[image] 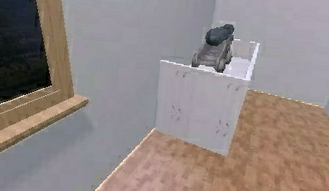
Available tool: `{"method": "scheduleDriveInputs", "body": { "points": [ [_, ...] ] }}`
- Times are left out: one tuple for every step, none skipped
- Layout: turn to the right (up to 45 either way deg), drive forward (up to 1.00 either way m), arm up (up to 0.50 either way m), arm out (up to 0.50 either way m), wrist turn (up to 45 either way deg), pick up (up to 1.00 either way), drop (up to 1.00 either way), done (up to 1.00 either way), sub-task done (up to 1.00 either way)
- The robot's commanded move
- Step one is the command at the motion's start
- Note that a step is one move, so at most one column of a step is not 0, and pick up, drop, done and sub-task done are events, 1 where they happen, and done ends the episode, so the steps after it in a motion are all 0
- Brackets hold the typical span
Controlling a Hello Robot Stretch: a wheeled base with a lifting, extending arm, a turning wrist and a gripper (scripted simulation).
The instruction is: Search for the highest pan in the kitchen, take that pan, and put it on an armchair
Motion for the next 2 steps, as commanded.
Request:
{"method": "scheduleDriveInputs", "body": {
  "points": [
    [0.0, 0.00, 0.00, 0.00, 45.0, 0.00, 0.00, 0.00, 0.00],
    [0.0, 0.00, 0.00, 0.00, 45.0, 0.00, 0.00, 0.00, 0.00]
  ]
}}
